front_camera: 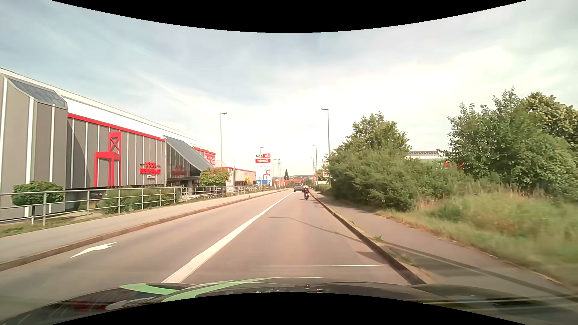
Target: Follow the waypoints while adhering to traffic rules and regulations
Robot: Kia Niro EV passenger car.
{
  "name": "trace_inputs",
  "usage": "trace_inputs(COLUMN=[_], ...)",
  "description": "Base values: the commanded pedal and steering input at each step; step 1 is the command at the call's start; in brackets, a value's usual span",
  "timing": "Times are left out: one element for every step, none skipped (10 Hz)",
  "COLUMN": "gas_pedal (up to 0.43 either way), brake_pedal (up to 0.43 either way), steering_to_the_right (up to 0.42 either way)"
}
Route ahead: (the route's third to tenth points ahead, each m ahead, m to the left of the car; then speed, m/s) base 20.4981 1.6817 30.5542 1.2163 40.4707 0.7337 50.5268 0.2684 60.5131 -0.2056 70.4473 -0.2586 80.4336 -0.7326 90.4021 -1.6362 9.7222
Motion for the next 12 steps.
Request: trace_inputs(gas_pedal=[0.0,0.0,0.0,0.0,0.0,0.008,0.008,0.008,0.028,0.028,0.028,0.028], brake_pedal=[0.0,0.0,0.0,0.0,0.0,0.0,0.0,0.0,0.0,0.0,0.0,0.0], steering_to_the_right=[0.006,0.006,0.006,0.006,0.006,0.006,0.006,0.006,0.005,0.006,0.006,0.006])
